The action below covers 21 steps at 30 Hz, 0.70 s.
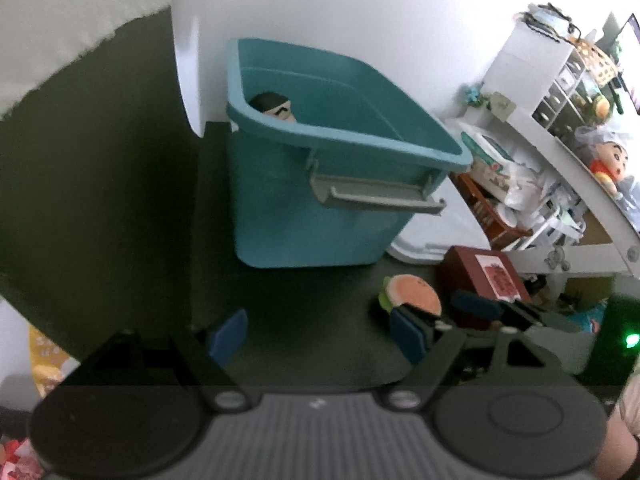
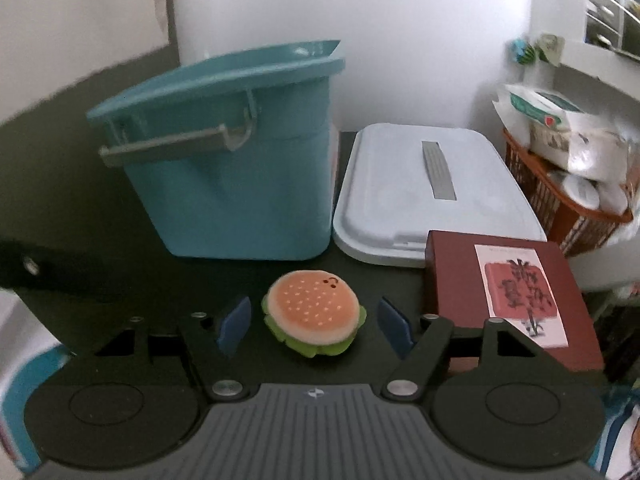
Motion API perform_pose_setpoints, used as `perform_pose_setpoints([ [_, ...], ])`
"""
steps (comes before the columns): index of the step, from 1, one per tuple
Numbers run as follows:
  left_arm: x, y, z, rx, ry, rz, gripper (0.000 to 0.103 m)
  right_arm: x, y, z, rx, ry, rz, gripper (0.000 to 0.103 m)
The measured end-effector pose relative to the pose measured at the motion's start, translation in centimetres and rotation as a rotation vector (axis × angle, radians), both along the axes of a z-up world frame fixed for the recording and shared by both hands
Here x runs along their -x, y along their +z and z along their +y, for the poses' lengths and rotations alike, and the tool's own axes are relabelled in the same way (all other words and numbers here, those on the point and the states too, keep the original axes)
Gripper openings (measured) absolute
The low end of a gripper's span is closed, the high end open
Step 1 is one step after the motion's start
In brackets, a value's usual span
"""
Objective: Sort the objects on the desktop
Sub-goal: 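Lower the open right gripper around the hamburger plush on the table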
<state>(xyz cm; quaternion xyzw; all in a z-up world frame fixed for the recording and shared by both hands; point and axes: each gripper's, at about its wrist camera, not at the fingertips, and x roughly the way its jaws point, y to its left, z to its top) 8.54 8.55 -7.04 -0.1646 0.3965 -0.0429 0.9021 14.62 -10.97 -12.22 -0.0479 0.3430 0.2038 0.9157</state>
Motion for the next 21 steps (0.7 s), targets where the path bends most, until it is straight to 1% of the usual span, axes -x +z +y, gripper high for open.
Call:
perform_pose_setpoints([
  [3,0.0,0.0,0.1,-0.004,-0.001,-0.006,0.081,-1.0,-0.9,0.2,0.018,0.010,0.031,0.075],
  [7,0.0,-0.3,0.1,-0.004,-0.003,0.007,0.081,-1.2,-1.0,0.6,0.050,0.027,0.006,0.078],
  [12,0.1,-0.2,0.1,-0.005,0.000,0.002,0.081,-0.7,-1.0,0.7,0.019,0.073,0.039,0.078],
  [14,0.1,-0.1,0.1,-0.005,0.001,0.001,0.081,-0.4,-1.0,0.9,0.019,0.097,0.045,0.073],
  [15,0.2,-0.1,0.1,0.002,0.001,0.003,0.081,-0.2,-0.9,1.0,0.018,0.109,0.049,0.063],
  [16,0.3,-0.1,0.1,0.009,0.000,0.004,0.081,-0.1,-0.9,0.9,0.015,0.113,0.073,0.048],
  [18,0.4,-0.1,0.2,0.029,0.001,0.007,0.081,0.2,-1.0,0.7,-0.007,0.121,0.115,0.037],
  [19,0.5,-0.1,0.3,0.040,0.002,0.009,0.081,0.4,-1.0,0.5,-0.026,0.124,0.134,0.037],
  [21,0.5,0.1,0.4,0.035,0.010,0.009,0.081,0.9,-0.8,0.5,-0.023,0.121,0.126,0.037],
])
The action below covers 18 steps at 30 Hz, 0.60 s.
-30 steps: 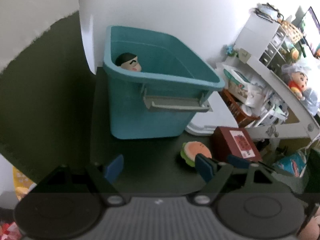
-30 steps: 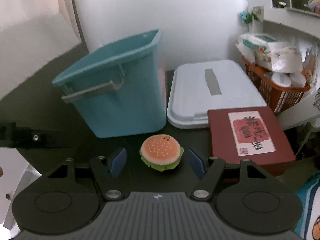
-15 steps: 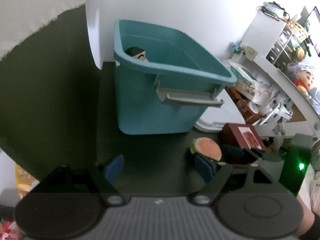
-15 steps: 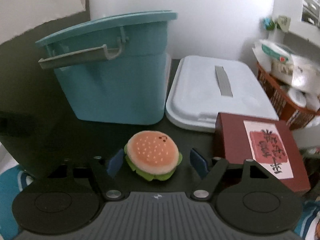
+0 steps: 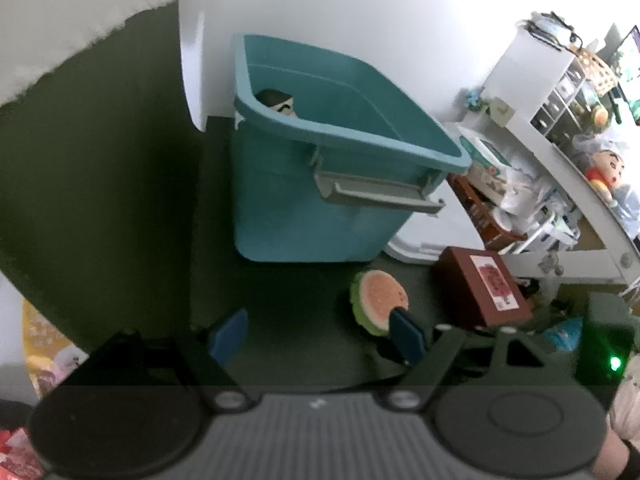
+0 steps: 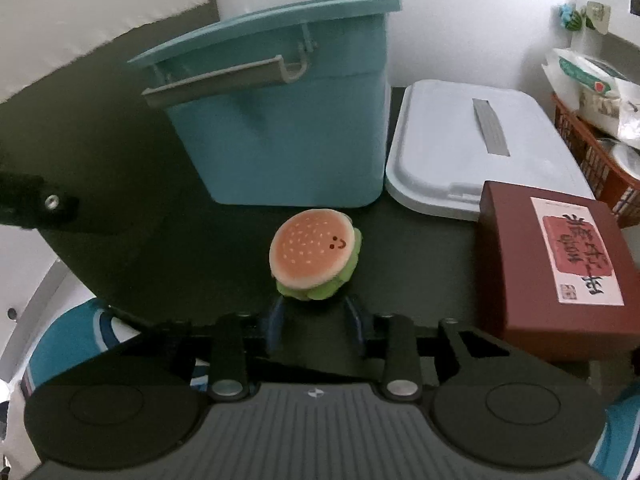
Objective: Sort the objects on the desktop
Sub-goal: 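Lower the open right gripper around the hamburger plush on the table, then close the right gripper on the hamburger plush and lift it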
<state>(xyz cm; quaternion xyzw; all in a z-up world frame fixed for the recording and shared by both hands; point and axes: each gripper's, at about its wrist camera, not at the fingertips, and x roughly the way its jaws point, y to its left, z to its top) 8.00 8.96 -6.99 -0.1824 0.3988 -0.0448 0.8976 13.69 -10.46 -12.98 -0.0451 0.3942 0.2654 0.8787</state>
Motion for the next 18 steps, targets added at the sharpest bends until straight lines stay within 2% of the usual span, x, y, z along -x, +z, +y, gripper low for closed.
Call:
perform_pose_setpoints([
  [2,0.0,0.1,0.1,0.004,0.003,-0.002,0.081,0.2,0.3,0.2,0.017,-0.007,-0.040,0.044],
  [4,0.1,0.2,0.1,0.007,-0.002,-0.004,0.081,0.1,0.5,0.5,0.030,-0.015,-0.080,0.062],
  [6,0.1,0.2,0.0,0.008,-0.008,-0.004,0.081,-0.2,0.5,0.7,0.031,-0.020,-0.088,0.074],
  [7,0.1,0.2,0.0,0.007,-0.011,-0.003,0.081,-0.3,0.4,0.9,0.027,-0.016,-0.087,0.077],
  [15,-0.1,0.1,0.1,0.014,-0.011,0.002,0.081,-1.1,-1.0,2.3,0.058,0.016,-0.104,0.076],
  [17,-0.1,0.0,0.1,0.012,-0.010,0.001,0.081,-1.3,-1.1,2.2,0.051,0.014,-0.109,0.071],
  [18,-0.2,0.0,0.1,0.011,-0.010,0.002,0.081,-1.4,-1.2,2.1,0.046,0.012,-0.103,0.065],
])
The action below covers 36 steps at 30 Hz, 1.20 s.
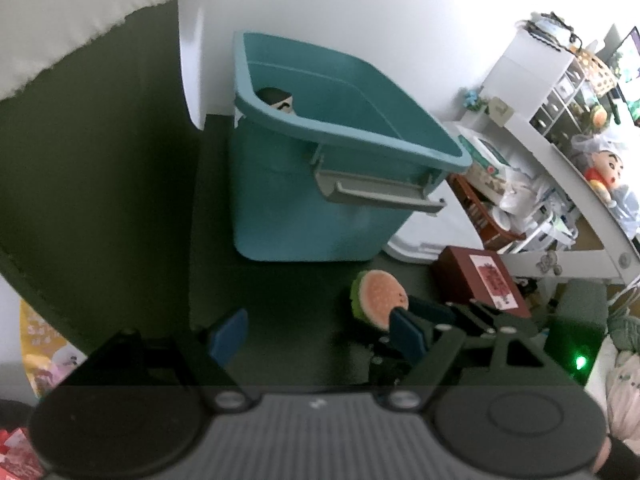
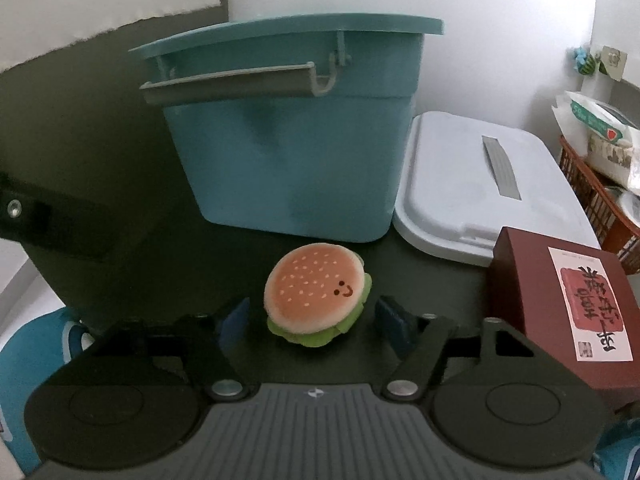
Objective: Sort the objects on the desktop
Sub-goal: 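Close the right gripper on the hamburger plush and lift it, then grasp the hamburger with the left gripper while the right gripper releases it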
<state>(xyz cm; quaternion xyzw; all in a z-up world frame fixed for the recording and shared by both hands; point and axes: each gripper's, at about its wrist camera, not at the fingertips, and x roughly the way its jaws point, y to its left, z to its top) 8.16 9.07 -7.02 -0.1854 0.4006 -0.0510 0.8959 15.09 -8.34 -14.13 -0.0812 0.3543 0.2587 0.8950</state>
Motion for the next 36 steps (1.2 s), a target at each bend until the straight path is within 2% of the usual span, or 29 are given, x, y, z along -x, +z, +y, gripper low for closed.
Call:
perform_pose_setpoints([
  [1,0.0,-0.1,0.0,0.000,0.000,0.002,0.081,-0.1,0.0,-0.1,-0.005,-0.002,0.007,0.057],
  [5,-0.2,-0.4,-0.2,0.001,-0.006,0.007,0.081,-0.1,0.0,-0.3,-0.020,0.002,0.014,0.048],
  [17,0.1,0.9,-0.2,0.016,-0.002,-0.019,0.081,1.9,1.9,-0.9,-0.103,0.041,0.012,0.047],
  [27,0.8,3.9,-0.3,0.042,0.025,-0.099,0.081,5.0,4.6,-1.4,-0.307,0.138,-0.057,0.047],
  [33,1.1,4.5,-0.6,0.059,0.012,-0.120,0.074,5.6,5.3,-1.2,-0.337,0.150,-0.095,0.047],
  [36,1.2,4.7,-0.5,0.068,0.027,-0.135,0.066,6.0,5.7,-1.1,-0.350,0.162,-0.116,0.047],
])
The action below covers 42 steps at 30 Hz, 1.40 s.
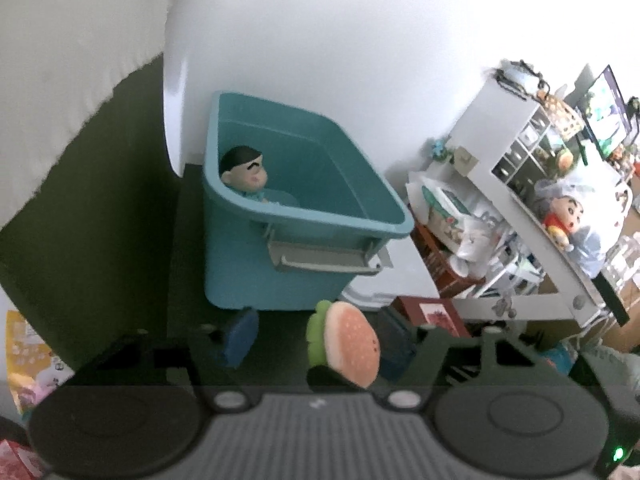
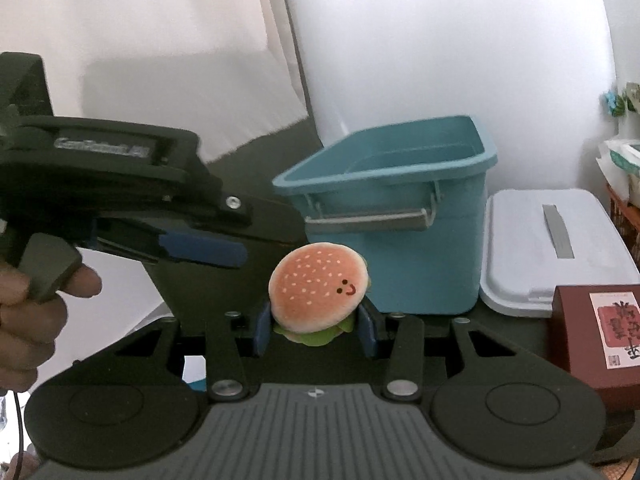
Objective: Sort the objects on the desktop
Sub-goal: 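Grasp the hamburger with the left gripper while the right gripper releases it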
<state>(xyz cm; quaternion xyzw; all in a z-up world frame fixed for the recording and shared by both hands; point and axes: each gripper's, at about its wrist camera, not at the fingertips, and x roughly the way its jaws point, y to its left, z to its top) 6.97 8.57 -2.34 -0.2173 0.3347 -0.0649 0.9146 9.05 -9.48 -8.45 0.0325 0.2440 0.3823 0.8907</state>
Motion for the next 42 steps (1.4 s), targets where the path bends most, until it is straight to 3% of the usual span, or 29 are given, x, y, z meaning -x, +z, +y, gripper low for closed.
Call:
perform_pose_setpoints([
  [2,0.1,0.0,0.0,0.004,0.009,-0.011,0.059,0.4,0.2,0.1,-0.008,0.009,-0.017,0.047],
  [8,0.1,-0.3,0.1,0.024,0.013,-0.008,0.053,0.7,0.5,0.4,-0.025,0.034,-0.040,0.047],
  [24,-0.2,-1.6,0.4,0.135,-0.009,0.021,0.050,-0.1,0.8,0.0,-0.132,0.058,-0.008,0.047],
  [26,-0.2,-1.5,0.1,0.137,-0.022,0.016,0.041,0.0,0.8,-0.1,-0.135,0.066,-0.006,0.047],
  [30,0.0,-1.3,-0.4,0.092,-0.026,0.006,0.036,0.3,0.9,-0.4,-0.125,0.062,-0.009,0.048],
  [35,0.2,-1.1,-0.1,0.100,-0.009,-0.002,0.029,0.4,1.0,-0.5,-0.117,0.065,-0.005,0.050],
  [42,0.3,-0.9,0.4,0.107,0.010,-0.012,0.028,0.8,0.9,-0.1,-0.079,0.084,-0.005,0.051],
])
